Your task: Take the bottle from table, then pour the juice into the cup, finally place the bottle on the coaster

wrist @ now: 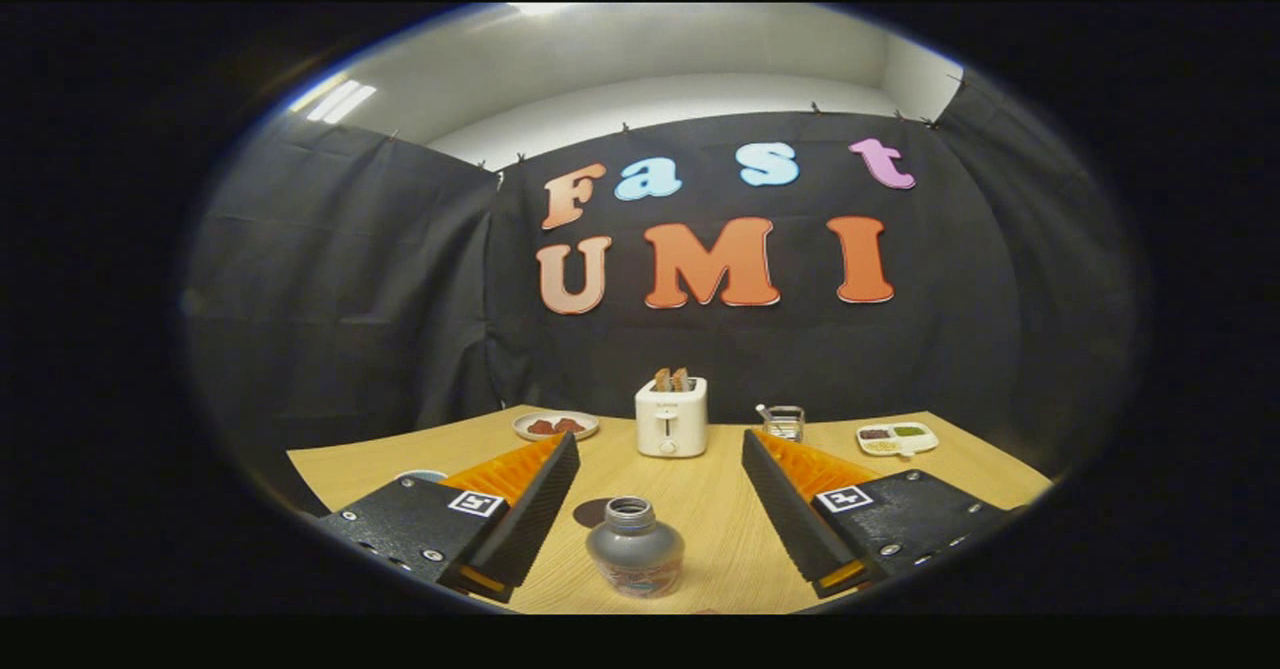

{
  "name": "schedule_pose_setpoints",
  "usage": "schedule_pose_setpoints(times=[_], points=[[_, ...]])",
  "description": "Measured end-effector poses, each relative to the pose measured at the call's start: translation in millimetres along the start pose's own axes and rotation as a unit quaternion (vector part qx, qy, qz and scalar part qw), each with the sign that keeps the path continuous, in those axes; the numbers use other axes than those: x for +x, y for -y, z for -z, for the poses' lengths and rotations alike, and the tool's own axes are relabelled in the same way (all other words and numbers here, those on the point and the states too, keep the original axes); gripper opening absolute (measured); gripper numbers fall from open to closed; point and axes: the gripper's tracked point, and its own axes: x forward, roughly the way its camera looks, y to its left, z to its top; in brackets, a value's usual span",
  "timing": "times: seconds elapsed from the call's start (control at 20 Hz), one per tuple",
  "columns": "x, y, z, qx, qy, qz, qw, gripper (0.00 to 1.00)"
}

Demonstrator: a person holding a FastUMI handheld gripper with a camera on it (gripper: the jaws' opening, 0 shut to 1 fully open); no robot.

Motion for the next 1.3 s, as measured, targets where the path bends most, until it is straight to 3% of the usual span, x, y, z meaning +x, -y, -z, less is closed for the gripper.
schedule_pose_setpoints(times=[1.3], points=[[1.3, -13.9, 149.2, 0.018, -0.152, -0.002, 0.988, 0.96]])
